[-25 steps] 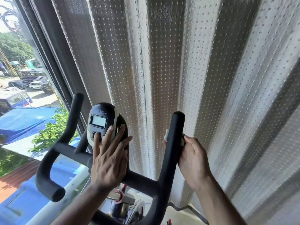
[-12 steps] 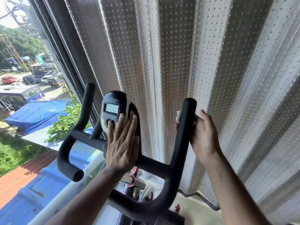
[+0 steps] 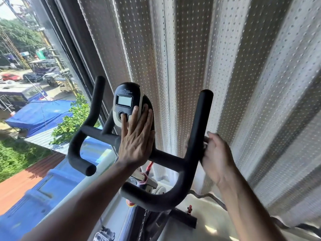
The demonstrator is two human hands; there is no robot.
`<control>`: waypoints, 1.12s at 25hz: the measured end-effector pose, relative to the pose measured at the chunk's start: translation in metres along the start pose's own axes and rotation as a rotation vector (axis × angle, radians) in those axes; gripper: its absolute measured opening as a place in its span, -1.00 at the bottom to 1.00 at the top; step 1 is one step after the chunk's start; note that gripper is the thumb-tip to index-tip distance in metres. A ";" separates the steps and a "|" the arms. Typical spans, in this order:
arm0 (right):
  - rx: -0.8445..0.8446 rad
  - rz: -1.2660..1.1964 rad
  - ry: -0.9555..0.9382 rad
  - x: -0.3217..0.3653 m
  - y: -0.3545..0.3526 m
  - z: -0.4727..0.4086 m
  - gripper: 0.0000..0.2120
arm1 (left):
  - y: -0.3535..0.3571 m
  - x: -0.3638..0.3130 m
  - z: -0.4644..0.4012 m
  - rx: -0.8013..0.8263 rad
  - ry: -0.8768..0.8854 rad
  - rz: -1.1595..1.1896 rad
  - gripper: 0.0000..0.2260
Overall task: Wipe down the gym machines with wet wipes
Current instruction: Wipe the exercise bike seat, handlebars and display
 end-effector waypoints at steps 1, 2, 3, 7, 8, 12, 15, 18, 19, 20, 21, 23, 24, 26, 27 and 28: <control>-0.058 0.003 -0.043 0.017 -0.001 -0.013 -0.75 | 0.000 0.000 0.000 0.001 -0.001 0.006 -0.45; -0.112 0.064 -0.103 0.031 -0.001 -0.022 -0.73 | 0.001 -0.001 0.002 0.005 0.003 0.016 -0.45; -0.166 0.171 -0.173 0.038 0.000 -0.025 -0.68 | 0.000 -0.001 0.005 0.015 0.017 0.033 -0.44; -0.362 0.581 -0.504 -0.013 0.002 0.009 -0.69 | -0.015 0.018 0.035 0.102 0.097 0.123 -0.45; -0.384 0.680 -0.564 -0.034 -0.003 0.021 -0.65 | -0.020 0.028 0.045 0.098 0.065 0.134 -0.44; -0.337 1.023 -0.778 -0.044 -0.023 0.040 -0.66 | -0.044 0.066 0.066 0.072 -0.143 0.191 -0.41; -0.387 1.175 -0.859 -0.006 -0.017 0.026 -0.86 | -0.051 0.095 0.061 0.126 -0.148 0.218 -0.40; -0.432 1.219 -0.797 0.013 -0.015 0.021 -0.81 | -0.042 0.112 0.052 0.189 -0.227 0.229 -0.39; -0.424 1.256 -0.775 0.008 -0.014 0.028 -0.78 | -0.038 0.116 0.051 0.218 -0.266 0.219 -0.40; -0.399 1.308 -0.757 0.000 -0.013 0.036 -0.77 | -0.034 0.118 0.051 0.244 -0.290 0.204 -0.40; -0.361 1.361 -0.753 -0.008 -0.013 0.047 -0.76 | -0.030 0.119 0.052 0.264 -0.298 0.197 -0.41; -0.259 1.434 -0.786 -0.010 -0.007 0.066 -0.78 | -0.028 0.120 0.053 0.272 -0.293 0.213 -0.41; -0.206 1.463 -0.831 -0.006 -0.001 0.070 -0.80 | -0.029 0.121 0.053 0.269 -0.289 0.226 -0.40; -0.126 1.556 -0.910 0.007 0.018 0.067 -0.84 | -0.029 0.123 0.052 0.271 -0.291 0.243 -0.38; -0.090 1.611 -0.908 0.009 0.028 0.061 -0.87 | -0.029 0.123 0.052 0.270 -0.297 0.245 -0.37; -0.045 1.666 -0.874 0.008 0.037 0.057 -0.90 | -0.030 0.121 0.052 0.267 -0.300 0.250 -0.36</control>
Point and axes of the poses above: each hand's wrist, its own z-axis away from the middle knuckle, its own y-axis out of the palm, x = y × z, the point moved 3 cm from there along -z, towards the middle knuckle, and after that the axes turned 15 degrees about z, right-handed, at the moved point
